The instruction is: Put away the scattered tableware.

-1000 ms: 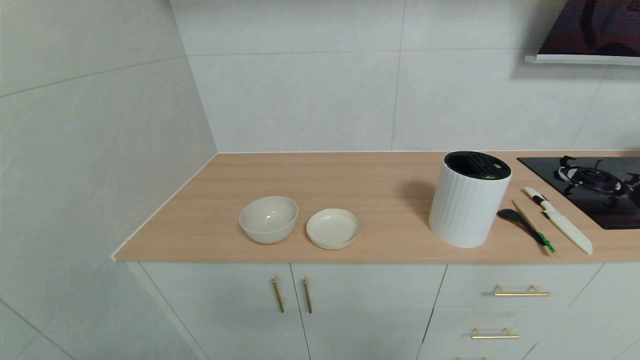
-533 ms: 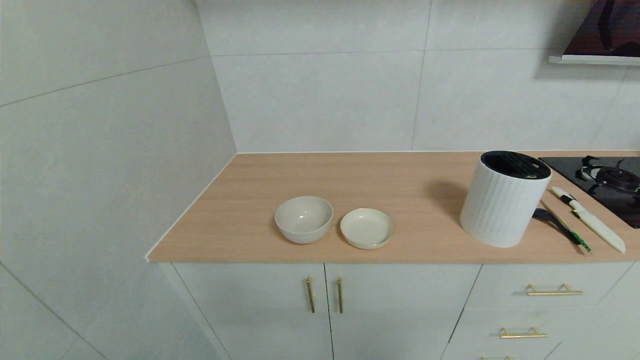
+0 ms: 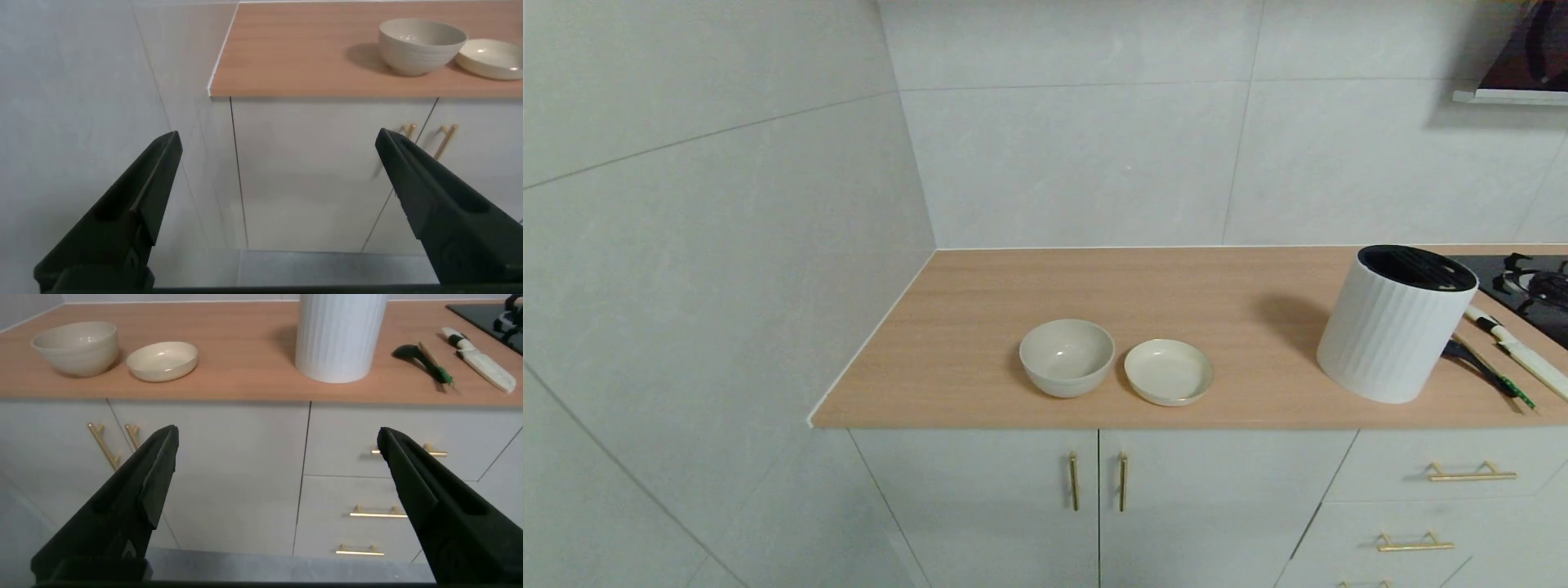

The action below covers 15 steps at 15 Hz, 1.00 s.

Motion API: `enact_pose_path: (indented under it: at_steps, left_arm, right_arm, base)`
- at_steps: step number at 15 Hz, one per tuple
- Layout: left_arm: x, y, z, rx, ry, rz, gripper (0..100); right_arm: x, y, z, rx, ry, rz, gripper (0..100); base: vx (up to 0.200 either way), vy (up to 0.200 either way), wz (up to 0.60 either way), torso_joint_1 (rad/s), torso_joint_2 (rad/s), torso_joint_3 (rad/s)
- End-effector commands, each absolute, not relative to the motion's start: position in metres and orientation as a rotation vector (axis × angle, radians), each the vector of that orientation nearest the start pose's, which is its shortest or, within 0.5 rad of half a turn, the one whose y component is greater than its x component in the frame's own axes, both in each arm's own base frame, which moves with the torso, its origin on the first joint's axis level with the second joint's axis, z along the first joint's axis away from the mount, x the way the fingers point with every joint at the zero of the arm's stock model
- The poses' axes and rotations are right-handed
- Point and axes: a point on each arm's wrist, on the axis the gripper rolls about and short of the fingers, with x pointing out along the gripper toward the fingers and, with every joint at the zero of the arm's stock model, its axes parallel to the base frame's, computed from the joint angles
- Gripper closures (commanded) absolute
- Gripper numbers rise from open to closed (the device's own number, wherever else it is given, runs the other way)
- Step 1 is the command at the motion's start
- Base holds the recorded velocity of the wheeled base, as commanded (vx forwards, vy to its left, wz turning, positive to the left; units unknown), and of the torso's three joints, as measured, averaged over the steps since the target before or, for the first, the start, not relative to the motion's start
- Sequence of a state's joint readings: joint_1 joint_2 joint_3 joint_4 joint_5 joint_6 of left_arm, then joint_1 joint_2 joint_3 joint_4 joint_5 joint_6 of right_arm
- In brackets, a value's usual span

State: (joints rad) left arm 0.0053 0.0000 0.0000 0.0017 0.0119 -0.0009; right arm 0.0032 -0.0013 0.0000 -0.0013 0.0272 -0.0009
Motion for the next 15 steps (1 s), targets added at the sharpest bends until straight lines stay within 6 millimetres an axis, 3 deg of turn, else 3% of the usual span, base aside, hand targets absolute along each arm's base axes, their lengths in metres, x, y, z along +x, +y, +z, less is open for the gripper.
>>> enact_pose_path:
  at_steps: [1, 11, 15]
  left_arm:
    - [-0.0228, 0.0002, 0.0753, -0.002, 0.002, 0.017, 0]
    - [-0.0228, 0.0002, 0.0753, -0.002, 0.002, 0.015, 0]
    - [-0.0227, 0.0002, 0.0754, -0.002, 0.003, 0.015, 0]
  right_arm:
    - [-0.0228, 0.0006, 0.0756, -0.002, -0.002, 0.031, 0]
    - [-0.0228, 0.0006, 0.0756, -0.002, -0.002, 0.031, 0]
    - [-0.0228, 0.0006, 0.0756, -0.002, -0.002, 0.031, 0]
  base:
    - [0.000, 0.000, 0.00, 0.000, 0.00, 0.000]
    - [0.000, 0.000, 0.00, -0.003, 0.01, 0.004]
    - [0.000, 0.000, 0.00, -0.198, 0.43, 0.232]
